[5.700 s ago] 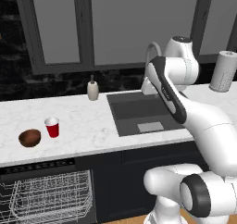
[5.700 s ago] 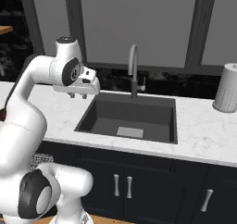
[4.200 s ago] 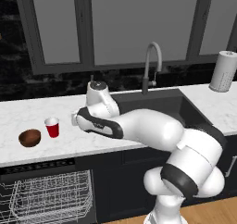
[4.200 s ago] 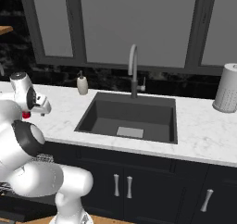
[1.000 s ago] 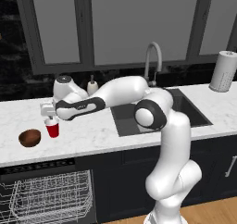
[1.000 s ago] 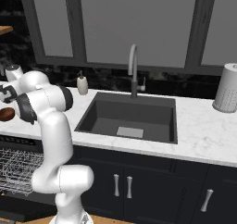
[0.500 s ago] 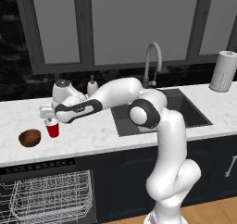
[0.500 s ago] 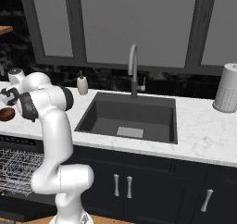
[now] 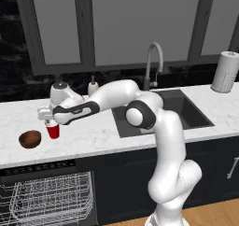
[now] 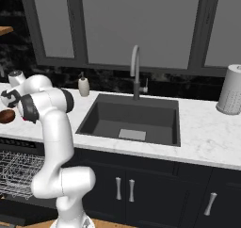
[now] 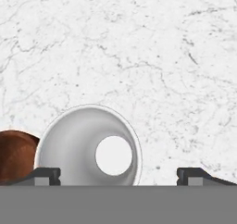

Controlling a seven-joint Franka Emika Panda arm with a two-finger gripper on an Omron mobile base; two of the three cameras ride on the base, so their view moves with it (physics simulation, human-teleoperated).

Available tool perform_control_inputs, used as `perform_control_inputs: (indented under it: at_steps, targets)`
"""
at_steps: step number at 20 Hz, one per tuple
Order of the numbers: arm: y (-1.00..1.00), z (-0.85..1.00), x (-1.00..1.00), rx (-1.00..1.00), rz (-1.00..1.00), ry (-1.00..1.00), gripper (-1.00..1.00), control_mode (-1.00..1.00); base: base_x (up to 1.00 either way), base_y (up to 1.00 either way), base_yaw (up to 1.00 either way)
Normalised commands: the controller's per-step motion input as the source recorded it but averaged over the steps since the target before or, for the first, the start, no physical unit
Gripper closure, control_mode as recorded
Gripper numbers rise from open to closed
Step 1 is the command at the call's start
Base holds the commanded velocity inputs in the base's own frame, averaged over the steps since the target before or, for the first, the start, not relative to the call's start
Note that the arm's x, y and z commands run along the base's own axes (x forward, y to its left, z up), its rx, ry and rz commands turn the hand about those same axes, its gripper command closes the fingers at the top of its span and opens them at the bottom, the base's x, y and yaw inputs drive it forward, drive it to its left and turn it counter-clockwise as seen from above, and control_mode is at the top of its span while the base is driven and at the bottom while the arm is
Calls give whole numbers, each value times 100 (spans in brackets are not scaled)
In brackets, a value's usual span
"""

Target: Pick up the cup and bowl from the counter, place them in the dishwasher, and close the dishwasher door.

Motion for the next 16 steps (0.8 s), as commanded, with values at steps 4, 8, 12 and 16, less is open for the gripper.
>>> perform_control_inputs:
  at_steps: [4,8,12,16]
  targets:
    - [2,-19,0,0,0,0,-100,-100,0,0,0]
    - [0,-34,-9,0,-3,0,-100,-100,0,0,0]
    - [-1,-30,-12,0,-5,2,-100,-100,0,0,0]
    - [0,0,0,0,0,0,-100,-100,0,0,0]
